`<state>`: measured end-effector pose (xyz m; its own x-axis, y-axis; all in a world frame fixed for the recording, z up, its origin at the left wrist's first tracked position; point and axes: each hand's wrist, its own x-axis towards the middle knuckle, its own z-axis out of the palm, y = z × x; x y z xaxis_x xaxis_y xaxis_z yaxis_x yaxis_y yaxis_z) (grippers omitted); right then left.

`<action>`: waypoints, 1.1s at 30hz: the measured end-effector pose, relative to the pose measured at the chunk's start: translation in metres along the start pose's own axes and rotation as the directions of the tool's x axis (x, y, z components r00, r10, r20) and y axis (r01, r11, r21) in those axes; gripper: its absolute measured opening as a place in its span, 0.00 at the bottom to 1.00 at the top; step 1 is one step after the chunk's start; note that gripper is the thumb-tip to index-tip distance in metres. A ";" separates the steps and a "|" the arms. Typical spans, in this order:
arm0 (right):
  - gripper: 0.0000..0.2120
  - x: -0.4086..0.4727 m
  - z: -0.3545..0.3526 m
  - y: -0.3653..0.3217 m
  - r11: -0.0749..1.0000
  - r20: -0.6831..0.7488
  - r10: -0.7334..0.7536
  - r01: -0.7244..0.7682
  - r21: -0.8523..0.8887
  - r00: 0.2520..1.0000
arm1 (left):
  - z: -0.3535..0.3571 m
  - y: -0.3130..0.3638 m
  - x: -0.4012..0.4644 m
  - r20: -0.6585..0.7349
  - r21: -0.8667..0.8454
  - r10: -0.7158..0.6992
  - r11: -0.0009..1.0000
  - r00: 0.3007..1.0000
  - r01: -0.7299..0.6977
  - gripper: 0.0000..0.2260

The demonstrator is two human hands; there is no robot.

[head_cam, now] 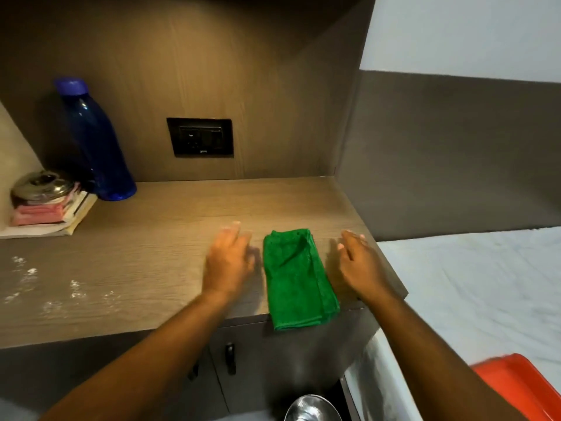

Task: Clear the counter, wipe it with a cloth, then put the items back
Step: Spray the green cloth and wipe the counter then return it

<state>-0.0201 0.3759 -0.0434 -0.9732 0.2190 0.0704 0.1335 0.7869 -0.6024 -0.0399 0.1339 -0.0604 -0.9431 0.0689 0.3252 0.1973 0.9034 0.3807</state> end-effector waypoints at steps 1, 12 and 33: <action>0.22 0.004 -0.004 0.008 0.996 0.019 0.016 -0.014 -0.084 1.000 | 0.007 0.021 0.000 0.038 -0.041 0.053 0.998 0.998 -0.051 0.18; 0.20 0.007 0.018 0.034 0.920 -0.044 -0.080 0.057 -0.389 0.996 | 0.047 0.088 0.001 0.393 0.106 0.007 0.993 0.919 -0.053 0.35; 0.20 0.005 0.129 -0.111 0.909 0.051 -0.165 0.172 -0.380 0.985 | -0.154 -0.264 -0.100 0.200 0.504 -0.445 0.811 0.873 0.298 0.25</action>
<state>-0.0638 0.2146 -0.0788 -0.9901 0.0563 0.1285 0.0250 0.9720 -0.2336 0.0436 -0.1770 -0.0601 -0.9647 -0.2570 -0.0583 -0.2556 0.9663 -0.0304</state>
